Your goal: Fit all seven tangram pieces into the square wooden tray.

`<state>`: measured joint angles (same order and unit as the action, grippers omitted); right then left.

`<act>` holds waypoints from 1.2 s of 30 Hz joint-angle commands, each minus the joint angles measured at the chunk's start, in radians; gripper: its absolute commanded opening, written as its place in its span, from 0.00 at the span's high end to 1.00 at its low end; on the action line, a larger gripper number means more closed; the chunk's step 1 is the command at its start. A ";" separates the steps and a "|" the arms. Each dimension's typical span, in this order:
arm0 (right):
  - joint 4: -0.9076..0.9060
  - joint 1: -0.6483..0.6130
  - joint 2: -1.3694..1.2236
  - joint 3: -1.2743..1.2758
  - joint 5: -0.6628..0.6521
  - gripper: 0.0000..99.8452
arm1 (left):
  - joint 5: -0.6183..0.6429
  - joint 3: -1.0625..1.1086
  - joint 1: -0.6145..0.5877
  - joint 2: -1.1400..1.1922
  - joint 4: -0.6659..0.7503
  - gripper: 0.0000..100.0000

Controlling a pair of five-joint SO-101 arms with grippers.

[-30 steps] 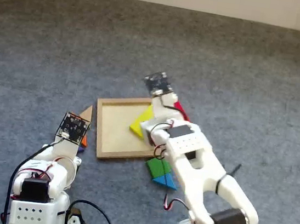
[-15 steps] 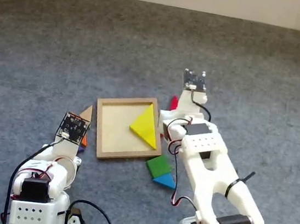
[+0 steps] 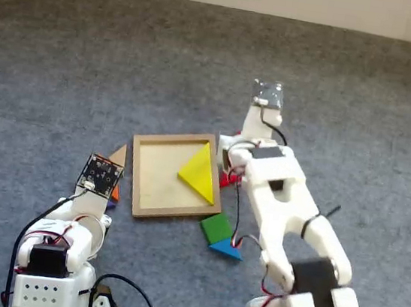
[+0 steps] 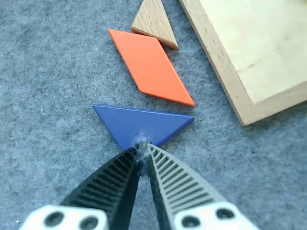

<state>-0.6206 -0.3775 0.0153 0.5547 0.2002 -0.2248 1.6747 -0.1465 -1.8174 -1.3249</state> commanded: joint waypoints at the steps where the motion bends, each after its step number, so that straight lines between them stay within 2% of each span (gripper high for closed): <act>1: -0.127 0.007 -0.042 -0.200 0.011 0.63 | 0.005 0.021 -0.010 -0.004 -0.005 0.99; 15: -0.424 0.010 -0.352 -0.579 0.005 0.63 | 0.005 0.021 -0.010 -0.004 -0.005 0.99; 28: -0.421 -0.008 -0.397 -0.604 0.005 0.63 | 0.005 0.021 -0.010 -0.004 -0.005 0.99; 36: -0.354 -0.008 -0.460 -0.598 0.003 0.63 | 0.005 0.021 -0.010 -0.004 -0.005 0.99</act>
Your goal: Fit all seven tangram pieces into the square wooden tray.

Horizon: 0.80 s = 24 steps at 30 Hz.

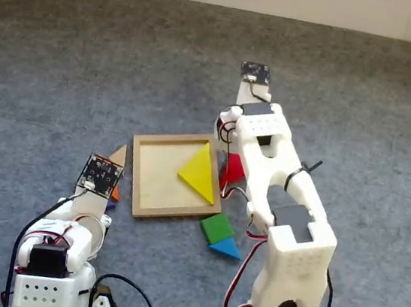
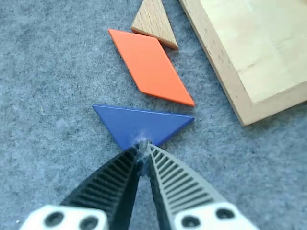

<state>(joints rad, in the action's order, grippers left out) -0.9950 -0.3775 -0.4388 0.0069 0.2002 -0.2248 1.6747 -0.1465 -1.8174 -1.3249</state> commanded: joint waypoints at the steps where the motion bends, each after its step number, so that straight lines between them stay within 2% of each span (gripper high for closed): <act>1: 0.021 -0.008 -0.021 -0.050 0.003 0.63 | 0.005 0.021 -0.010 -0.004 -0.005 0.99; 8: -0.084 -0.008 -0.042 -0.050 0.003 0.63 | 0.005 0.021 -0.010 -0.004 -0.005 0.99; 18: -0.099 -0.012 -0.039 -0.045 0.003 0.63 | 0.005 0.021 -0.010 -0.004 -0.005 0.99; 24: -0.162 -0.061 -0.041 -0.050 0.005 0.63 | 0.005 0.021 -0.010 -0.004 -0.005 0.99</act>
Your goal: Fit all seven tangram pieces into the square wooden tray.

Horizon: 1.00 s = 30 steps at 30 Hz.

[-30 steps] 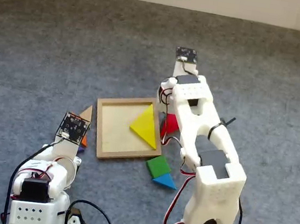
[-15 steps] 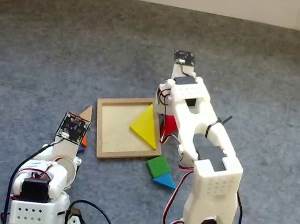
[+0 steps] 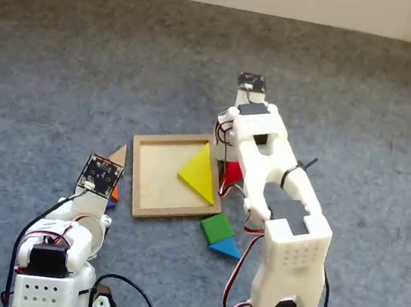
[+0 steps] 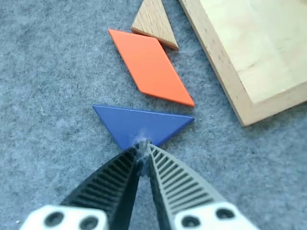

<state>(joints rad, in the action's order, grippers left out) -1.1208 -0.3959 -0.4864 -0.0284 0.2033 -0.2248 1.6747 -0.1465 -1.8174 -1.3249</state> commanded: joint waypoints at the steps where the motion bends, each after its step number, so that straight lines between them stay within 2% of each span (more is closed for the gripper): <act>1: -0.036 -0.047 0.005 -0.015 0.003 0.63 | 0.005 0.021 -0.010 -0.004 -0.005 0.99; 8: -0.019 -0.042 0.002 -0.016 0.002 0.63 | 0.005 0.021 -0.010 -0.004 -0.005 0.99; 13: -0.016 -0.044 0.002 -0.013 0.002 0.71 | 0.005 0.021 -0.012 -0.004 -0.005 0.99; 24: -0.016 -0.041 0.004 -0.015 0.002 0.72 | 0.005 0.021 -0.012 -0.004 -0.005 0.99; 30: -0.016 -0.039 0.005 -0.015 0.000 0.79 | 0.005 0.021 -0.012 -0.004 -0.005 0.99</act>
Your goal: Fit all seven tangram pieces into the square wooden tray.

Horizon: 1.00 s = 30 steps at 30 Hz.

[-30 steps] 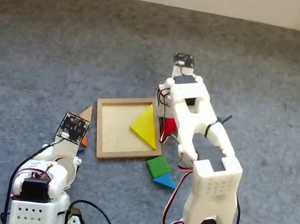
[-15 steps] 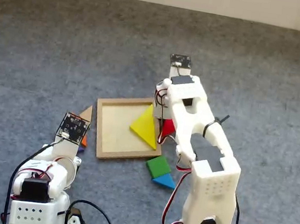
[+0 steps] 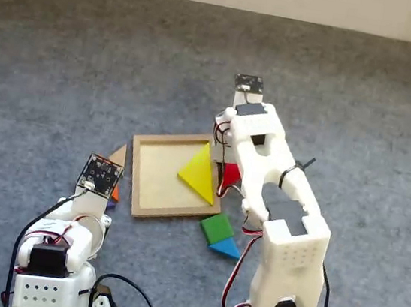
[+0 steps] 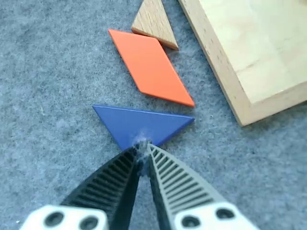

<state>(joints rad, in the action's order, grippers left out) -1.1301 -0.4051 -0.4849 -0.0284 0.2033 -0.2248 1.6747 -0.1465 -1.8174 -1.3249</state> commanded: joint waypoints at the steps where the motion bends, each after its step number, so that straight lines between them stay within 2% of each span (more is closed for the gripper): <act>1: -0.007 -0.030 0.004 -0.015 0.000 0.79 | 0.005 0.021 -0.012 -0.004 -0.005 0.99; 12: -0.013 0.033 0.013 -0.016 -0.028 0.79 | 0.006 0.021 -0.012 -0.004 -0.005 0.99; 19: -0.005 0.031 0.134 -0.005 -0.086 0.81 | 0.006 0.021 -0.012 -0.004 -0.005 0.99; 22: -0.005 0.036 0.139 -0.005 -0.086 0.84 | 0.006 0.021 -0.012 -0.005 -0.005 0.99; 28: -0.012 0.036 0.147 -0.005 -0.087 0.84 | 0.006 0.021 -0.012 -0.005 -0.005 0.99; 30: -0.013 0.035 0.148 -0.008 -0.124 0.84 | 0.006 0.021 -0.012 -0.005 -0.005 0.99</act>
<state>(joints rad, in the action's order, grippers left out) -1.1393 -0.3821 -0.4189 -0.0207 0.1204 -0.2248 1.6747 -0.1465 -1.8174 -1.3249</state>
